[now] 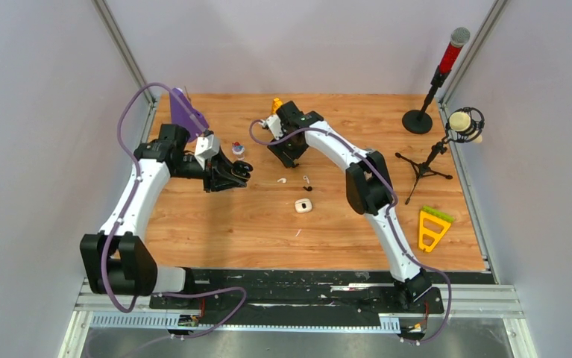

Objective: Insert the wireless bluetooth earbuds into the charging case
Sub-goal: Pick up the earbud from the center of the board.

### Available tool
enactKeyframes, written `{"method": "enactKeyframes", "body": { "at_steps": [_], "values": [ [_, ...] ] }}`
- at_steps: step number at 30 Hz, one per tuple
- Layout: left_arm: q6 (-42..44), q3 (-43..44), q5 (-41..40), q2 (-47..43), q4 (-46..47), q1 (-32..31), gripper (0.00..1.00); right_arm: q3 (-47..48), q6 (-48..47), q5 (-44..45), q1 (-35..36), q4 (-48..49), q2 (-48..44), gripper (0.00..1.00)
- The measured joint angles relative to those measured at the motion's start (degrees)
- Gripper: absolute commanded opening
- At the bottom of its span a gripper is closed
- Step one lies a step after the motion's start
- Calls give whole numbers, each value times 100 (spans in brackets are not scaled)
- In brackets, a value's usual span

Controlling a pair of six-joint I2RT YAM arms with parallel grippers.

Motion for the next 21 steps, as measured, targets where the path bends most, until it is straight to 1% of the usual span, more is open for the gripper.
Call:
{"method": "enactKeyframes", "body": {
  "at_steps": [1,3,7,10,14,21],
  "values": [
    [-157,-55,-7,-63,168,-2,12,-81,35,-17,-44,101,-46,61],
    [-697,-304,-76,-291,787,-24,12,-348,66,-13,-133,328,-205,61],
    [-2317,-1239,-470,-1021,2704,-190,12,-664,72,98,-251,647,-444,61],
    [-3088,-1604,-693,-1351,3595,-275,12,-782,72,249,-317,918,-472,62],
    [-3517,-1561,-807,-1346,4118,-315,12,-979,57,400,-361,1132,-472,62],
    [-3711,-1550,-933,-1272,4367,-339,11,-1270,-9,509,-365,1360,-496,61]
  ]
}}
